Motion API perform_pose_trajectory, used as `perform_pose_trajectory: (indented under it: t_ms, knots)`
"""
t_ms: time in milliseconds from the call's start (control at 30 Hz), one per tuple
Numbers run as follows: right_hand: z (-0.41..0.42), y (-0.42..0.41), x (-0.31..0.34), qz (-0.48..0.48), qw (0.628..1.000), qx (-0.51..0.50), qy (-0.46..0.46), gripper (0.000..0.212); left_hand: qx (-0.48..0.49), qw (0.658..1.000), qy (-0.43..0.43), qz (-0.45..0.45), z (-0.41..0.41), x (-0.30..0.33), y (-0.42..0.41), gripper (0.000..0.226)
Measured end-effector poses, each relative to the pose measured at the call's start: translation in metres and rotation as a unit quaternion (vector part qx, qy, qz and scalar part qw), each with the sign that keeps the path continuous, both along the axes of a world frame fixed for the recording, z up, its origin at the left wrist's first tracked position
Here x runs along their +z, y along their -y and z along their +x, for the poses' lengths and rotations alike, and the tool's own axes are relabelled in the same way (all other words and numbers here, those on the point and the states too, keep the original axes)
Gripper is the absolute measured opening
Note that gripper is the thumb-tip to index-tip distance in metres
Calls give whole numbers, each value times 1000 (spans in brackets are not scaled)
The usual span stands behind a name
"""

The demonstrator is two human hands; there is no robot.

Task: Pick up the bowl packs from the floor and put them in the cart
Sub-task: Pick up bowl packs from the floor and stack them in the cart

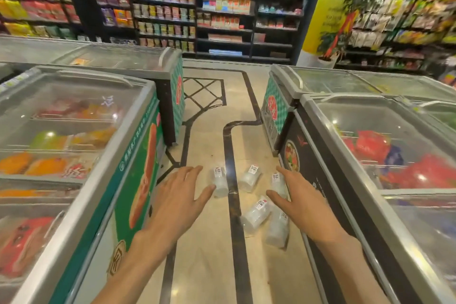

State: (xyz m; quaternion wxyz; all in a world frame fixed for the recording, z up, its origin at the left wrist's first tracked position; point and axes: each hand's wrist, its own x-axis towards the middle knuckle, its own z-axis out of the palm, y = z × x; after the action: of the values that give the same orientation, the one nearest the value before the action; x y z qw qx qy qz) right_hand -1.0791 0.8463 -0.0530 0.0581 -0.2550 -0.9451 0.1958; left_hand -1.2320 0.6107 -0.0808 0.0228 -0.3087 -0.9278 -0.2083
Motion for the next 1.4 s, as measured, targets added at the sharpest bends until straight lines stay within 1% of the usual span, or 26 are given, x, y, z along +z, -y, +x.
perform_pose_trajectory:
  t_ms: [133, 267, 400, 567, 667, 733, 767, 833, 900, 967, 1000, 1067, 1100, 1167, 1200, 1267, 1300, 1333, 1367, 1400]
  knots:
    - [-87, -52, 0, -15, 999, -42, -6, 70, -33, 999, 12, -20, -100, 3, -65, 64]
    - [-160, -104, -14, -25, 997, -77, 15, 73, -58, 997, 49, -19, -185, -15, -128, 68]
    - [-239, -166, -43, -28, 995, -89, 30, 72, -68, 995, 60, -29, -271, -51, -198, 72]
    - [-355, -267, -96, -37, 995, -82, 32, 71, -81, 992, 79, -64, -386, -101, -302, 73]
    - [-424, -327, -130, -72, 991, -88, 64, 68, -74, 989, 105, -78, -454, -137, -361, 72]
    - [-464, -362, -160, -56, 991, -96, 73, 68, -71, 985, 129, -85, -497, -169, -397, 72]
    - [-484, -378, -176, -47, 991, -97, 77, 69, -65, 985, 135, -88, -518, -186, -416, 73]
    - [-522, -406, -206, -85, 986, -107, 101, 70, -53, 982, 157, -93, -554, -228, -448, 76]
    - [-555, -425, -234, -101, 980, -103, 134, 71, -34, 978, 178, -102, -581, -274, -474, 80]
    - [-581, -440, -273, -106, 980, -100, 136, 69, -20, 973, 200, -117, -602, -332, -495, 82]
    - [-587, -445, -283, -111, 979, -102, 138, 68, -15, 970, 209, -123, -606, -355, -504, 82]
    - [-608, -455, -344, -123, 977, -104, 143, 66, 4, 960, 234, -152, -618, -438, -519, 83]
    - [-610, -456, -340, -121, 974, -112, 153, 65, 11, 957, 240, -161, -618, -445, -524, 84]
    - [-620, -460, -422, -130, 971, -117, 163, 67, 36, 941, 283, -182, -619, -544, -531, 87]
    - [-626, -463, -420, -137, 971, -118, 157, 68, 42, 941, 285, -178, -625, -552, -533, 89]
    - [-624, -462, -506, -143, 968, -114, 170, 68, 65, 927, 311, -201, -617, -647, -531, 94]
    - [-629, -462, -503, -151, 966, -118, 173, 67, 73, 928, 307, -199, -624, -652, -533, 96]
    - [-623, -461, -543, -168, 962, -117, 183, 66, 82, 922, 316, -206, -619, -697, -533, 100]
    - [-615, -458, -580, -165, 962, -125, 178, 66, 101, 916, 325, -212, -614, -736, -535, 103]
    - [-618, -458, -579, -173, 961, -125, 176, 66, 110, 915, 326, -209, -622, -739, -539, 108]
